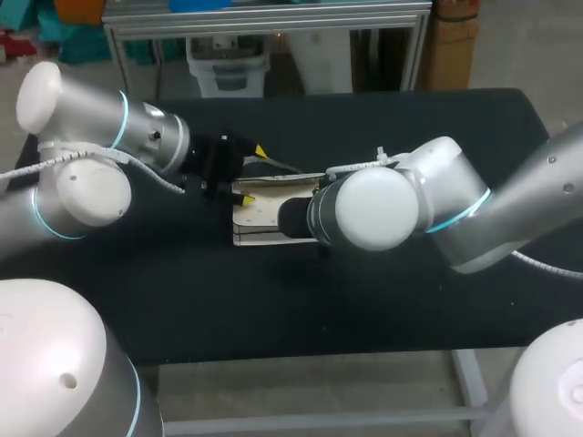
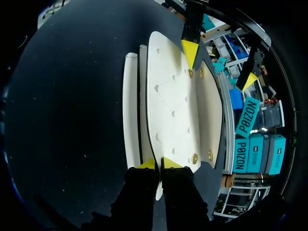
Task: Pick up the bag, open it, inspect its contents, close it, and place it on the opposite side
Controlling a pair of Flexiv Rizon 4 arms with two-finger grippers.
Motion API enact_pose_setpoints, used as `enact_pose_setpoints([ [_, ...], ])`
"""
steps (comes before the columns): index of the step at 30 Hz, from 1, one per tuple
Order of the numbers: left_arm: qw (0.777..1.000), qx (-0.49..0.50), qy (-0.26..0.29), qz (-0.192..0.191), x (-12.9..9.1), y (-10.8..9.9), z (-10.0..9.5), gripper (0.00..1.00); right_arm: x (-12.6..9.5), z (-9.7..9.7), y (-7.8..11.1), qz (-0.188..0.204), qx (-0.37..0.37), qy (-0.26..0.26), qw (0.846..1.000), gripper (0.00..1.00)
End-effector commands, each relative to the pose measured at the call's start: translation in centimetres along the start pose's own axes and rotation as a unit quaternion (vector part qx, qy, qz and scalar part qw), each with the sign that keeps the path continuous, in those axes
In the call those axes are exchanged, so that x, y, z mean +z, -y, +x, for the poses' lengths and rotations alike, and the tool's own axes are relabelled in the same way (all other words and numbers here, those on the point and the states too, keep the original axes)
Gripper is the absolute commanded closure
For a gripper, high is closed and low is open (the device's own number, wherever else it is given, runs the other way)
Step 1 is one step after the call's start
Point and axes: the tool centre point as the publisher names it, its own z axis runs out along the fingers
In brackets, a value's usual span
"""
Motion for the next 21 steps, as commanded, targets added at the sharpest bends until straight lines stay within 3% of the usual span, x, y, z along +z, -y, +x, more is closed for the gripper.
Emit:
enact_pose_setpoints([
  [1, 1.000, -0.015, -0.002, -0.015, 1.6, -0.3, -0.6, 0.02, 0.2, 0.2, 0.1, 0.000, 0.000, 0.002, 1.000, 1.00],
  [6, 0.999, -0.029, -0.011, -0.021, 2.4, -0.8, -1.2, 0.18, 0.2, 0.2, 0.1, 0.000, 0.000, 0.002, 1.000, 1.00],
  [8, 0.999, -0.034, -0.014, -0.026, 2.7, -1.0, -1.5, 0.19, 0.2, 0.2, 0.1, 0.000, 0.000, 0.002, 1.000, 1.00],
  [18, 0.997, -0.062, -0.029, -0.030, 3.8, -2.4, -2.5, 0.48, 0.2, 0.2, 0.1, 0.000, 0.000, 0.002, 1.000, 1.00],
  [21, 0.996, -0.068, -0.038, -0.031, 4.2, -2.6, -2.7, 0.52, 0.2, 0.2, 0.1, 0.000, 0.000, 0.002, 1.000, 1.00],
])
